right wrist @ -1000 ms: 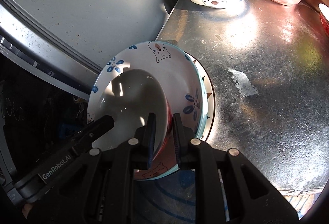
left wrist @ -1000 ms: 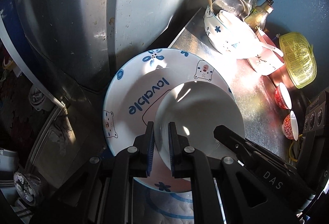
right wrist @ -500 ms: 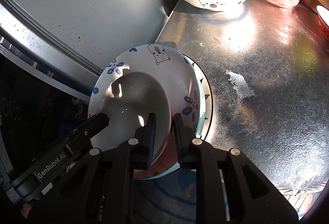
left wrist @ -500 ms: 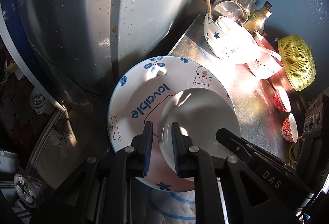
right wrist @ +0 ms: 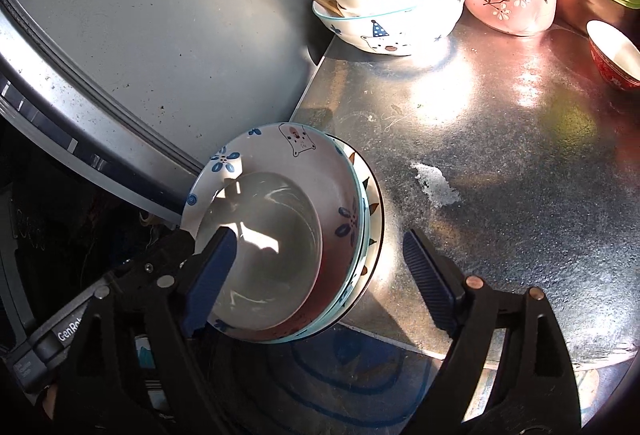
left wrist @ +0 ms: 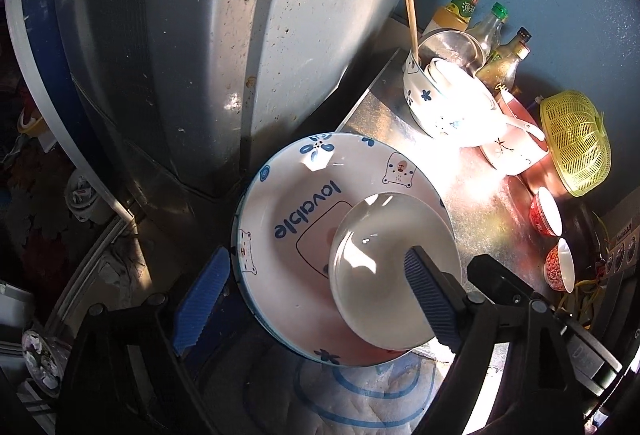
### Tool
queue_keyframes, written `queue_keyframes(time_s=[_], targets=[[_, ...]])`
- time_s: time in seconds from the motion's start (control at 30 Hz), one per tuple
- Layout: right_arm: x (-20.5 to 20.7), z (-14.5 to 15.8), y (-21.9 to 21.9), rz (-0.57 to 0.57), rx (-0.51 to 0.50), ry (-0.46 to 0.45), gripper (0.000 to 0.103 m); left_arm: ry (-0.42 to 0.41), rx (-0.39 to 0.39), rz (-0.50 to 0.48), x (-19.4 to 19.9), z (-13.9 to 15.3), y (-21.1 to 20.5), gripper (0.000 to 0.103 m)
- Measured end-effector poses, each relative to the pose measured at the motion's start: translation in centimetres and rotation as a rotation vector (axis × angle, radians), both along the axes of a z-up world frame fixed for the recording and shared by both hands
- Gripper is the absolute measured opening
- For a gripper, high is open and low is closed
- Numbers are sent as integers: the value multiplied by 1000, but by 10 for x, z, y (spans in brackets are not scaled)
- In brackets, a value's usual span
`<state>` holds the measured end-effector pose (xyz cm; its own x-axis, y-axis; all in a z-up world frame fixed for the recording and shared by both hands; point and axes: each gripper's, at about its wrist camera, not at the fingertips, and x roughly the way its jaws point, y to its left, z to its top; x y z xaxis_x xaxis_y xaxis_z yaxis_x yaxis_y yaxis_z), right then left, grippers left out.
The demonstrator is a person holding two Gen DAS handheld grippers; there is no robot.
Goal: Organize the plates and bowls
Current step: 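Lower the bowl into the top bear plate and open both grippers, then withdraw both grippers from the bowl on the plate stack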
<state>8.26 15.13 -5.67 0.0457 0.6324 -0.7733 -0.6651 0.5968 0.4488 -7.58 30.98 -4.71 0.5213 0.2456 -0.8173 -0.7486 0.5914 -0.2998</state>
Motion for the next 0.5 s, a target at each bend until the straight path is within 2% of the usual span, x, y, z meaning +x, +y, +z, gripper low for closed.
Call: queue_keyframes(time_s=[0.23,0.5], targets=[[11,12,-25,-51,15,-16,103,1,29,-19,-4,8,-11,97],[22,21,-56,-117,30,-22,103,-4,47,-82,12,15,-34,97]])
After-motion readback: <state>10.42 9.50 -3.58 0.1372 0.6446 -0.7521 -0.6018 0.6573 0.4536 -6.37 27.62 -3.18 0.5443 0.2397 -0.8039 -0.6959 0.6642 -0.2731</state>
